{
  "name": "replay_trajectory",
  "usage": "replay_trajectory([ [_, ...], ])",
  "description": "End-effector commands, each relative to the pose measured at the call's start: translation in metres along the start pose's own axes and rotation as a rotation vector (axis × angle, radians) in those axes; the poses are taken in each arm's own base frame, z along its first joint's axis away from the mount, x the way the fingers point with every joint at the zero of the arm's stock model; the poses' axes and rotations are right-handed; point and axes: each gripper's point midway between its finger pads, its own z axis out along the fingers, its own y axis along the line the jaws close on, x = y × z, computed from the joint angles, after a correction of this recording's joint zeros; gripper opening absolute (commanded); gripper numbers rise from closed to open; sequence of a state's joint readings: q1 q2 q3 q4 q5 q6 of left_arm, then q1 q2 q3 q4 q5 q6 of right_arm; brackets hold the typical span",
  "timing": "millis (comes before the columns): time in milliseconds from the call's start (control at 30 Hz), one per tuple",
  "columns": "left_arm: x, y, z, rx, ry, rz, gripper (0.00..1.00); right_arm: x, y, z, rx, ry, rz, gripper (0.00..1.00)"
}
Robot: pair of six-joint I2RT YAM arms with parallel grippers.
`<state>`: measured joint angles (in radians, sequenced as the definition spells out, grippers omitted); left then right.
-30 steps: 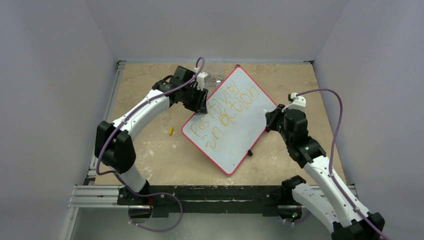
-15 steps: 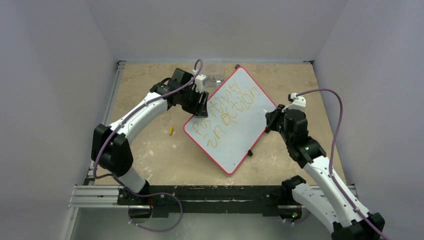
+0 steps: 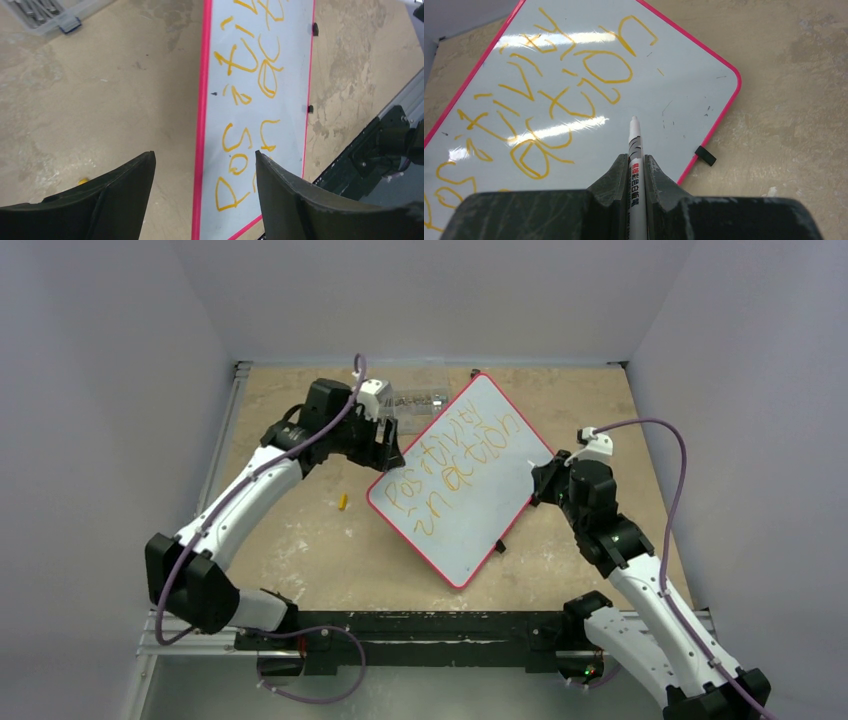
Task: Write a sentence on the whiteboard
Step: Put down the whiteboard on the whiteboard stand, then pick up the pen cap from the center of the board.
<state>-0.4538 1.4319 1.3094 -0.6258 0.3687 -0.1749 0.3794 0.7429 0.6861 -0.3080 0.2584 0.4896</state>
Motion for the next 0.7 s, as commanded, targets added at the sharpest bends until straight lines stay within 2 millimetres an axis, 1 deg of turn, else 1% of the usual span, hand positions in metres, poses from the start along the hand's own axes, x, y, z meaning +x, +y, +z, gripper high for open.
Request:
replay_trajectory([
  [0, -0.022, 0.019, -0.038, -0.121, -0.17, -0.052, 0.72, -0.026, 0.014, -0.011, -0.048, -0.053, 0.003, 0.0],
  [67, -0.018, 0.036, -0.049, -0.235, -0.177, -0.064, 0.71, -0.029, 0.015, -0.013, -0.052, -0.059, 0.002, 0.0],
  [200, -0.008, 0.054, -0.067, -0.365, -0.173, -0.074, 0.69, -0.033, 0.019, -0.018, -0.071, -0.063, 0.004, 0.0],
  [300, 0.007, 0.067, -0.074, -0.444, -0.166, -0.097, 0.67, -0.032, 0.021, -0.019, -0.089, -0.064, 0.016, 0.0],
  [367, 0.021, 0.078, -0.077, -0.509, -0.161, -0.145, 0.64, -0.031, 0.025, -0.019, -0.11, -0.064, 0.026, 0.0],
  [500, 0.043, 0.103, -0.08, -0.631, -0.169, -0.222, 0.6, -0.027, 0.027, -0.019, -0.118, -0.046, 0.028, 0.0],
  [533, 0.048, 0.11, -0.078, -0.656, -0.162, -0.237, 0.58, -0.027, 0.027, -0.02, -0.119, -0.041, 0.027, 0.0],
  [667, 0.08, 0.135, -0.065, -0.723, -0.11, -0.307, 0.52, -0.029, 0.029, -0.027, -0.14, -0.038, 0.014, 0.0],
])
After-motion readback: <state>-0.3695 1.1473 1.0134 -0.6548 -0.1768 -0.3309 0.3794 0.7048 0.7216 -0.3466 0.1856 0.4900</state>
